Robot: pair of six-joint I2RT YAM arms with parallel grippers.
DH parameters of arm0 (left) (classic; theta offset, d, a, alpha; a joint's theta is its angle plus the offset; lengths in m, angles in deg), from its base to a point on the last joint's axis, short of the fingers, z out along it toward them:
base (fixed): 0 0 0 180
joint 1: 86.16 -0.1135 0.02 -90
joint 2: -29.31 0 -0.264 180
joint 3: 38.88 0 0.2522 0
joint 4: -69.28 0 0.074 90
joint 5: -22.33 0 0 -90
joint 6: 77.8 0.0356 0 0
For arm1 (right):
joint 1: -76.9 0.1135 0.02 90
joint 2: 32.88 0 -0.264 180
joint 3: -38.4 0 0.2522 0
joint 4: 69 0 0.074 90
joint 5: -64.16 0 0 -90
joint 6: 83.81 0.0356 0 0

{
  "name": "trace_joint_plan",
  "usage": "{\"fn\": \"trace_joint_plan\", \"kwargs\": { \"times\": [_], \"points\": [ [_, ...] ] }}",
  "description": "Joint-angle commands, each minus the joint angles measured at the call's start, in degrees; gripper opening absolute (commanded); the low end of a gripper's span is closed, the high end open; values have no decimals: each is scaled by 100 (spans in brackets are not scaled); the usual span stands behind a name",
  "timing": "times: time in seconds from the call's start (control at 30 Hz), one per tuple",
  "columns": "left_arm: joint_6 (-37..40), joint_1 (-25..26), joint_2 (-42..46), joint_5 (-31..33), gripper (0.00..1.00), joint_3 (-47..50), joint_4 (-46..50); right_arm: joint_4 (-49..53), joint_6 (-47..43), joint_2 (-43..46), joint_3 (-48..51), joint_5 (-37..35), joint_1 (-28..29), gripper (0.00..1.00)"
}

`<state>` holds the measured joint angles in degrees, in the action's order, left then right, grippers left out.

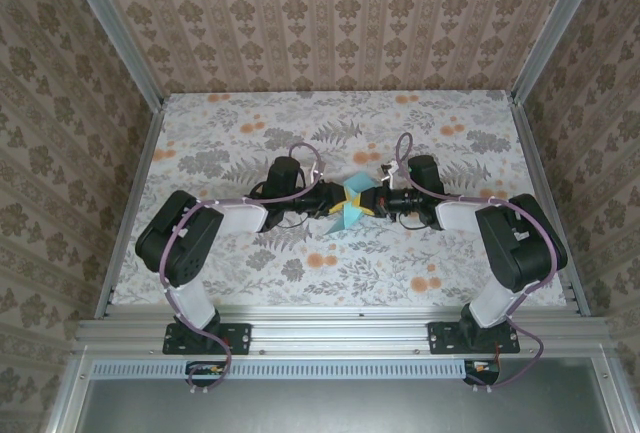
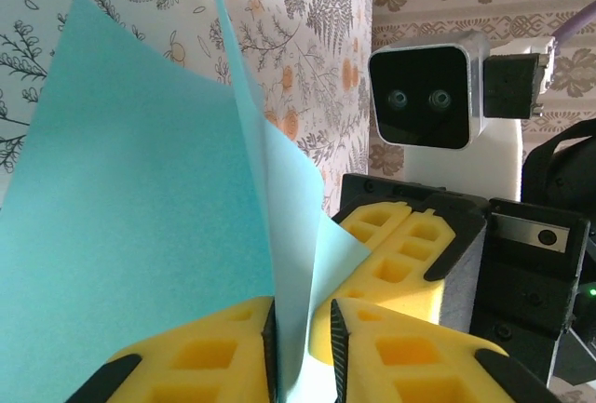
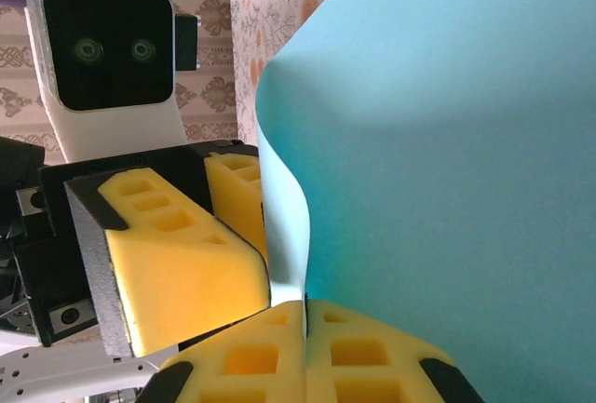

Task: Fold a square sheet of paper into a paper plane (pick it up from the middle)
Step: Turn over the paper at the center of the table.

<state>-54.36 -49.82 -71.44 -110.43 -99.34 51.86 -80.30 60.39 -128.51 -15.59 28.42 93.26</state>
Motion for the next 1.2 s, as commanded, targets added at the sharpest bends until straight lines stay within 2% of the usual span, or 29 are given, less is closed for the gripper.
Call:
{"fn": "trace_joint_plan", "kwargs": {
  "times": [0.0, 0.23, 0.57, 0.83, 1.03, 1.17],
  "points": [
    [299, 23, 229, -92, 22, -190, 234, 131, -67, -36, 35, -21, -36, 8],
    [324, 23, 214, -72, 11, -206, 261, 266, -118, 94, 50, -18, -43, 13],
    [237, 14, 161, -4, 9, -209, 171, 1265, -473, 1083, 538, -407, -305, 43],
    [82, 29, 64, 3, 9, -263, -24, 83, 751, 1160, 1140, -904, 148, 60],
    [91, 40, 82, -5, 9, -223, -3, -1335, 1744, 707, 1213, -1057, 396, 62],
    [83, 39, 92, -2, 9, -196, -11, -1495, 1900, 566, 1184, -1205, 506, 61]
  ]
}}
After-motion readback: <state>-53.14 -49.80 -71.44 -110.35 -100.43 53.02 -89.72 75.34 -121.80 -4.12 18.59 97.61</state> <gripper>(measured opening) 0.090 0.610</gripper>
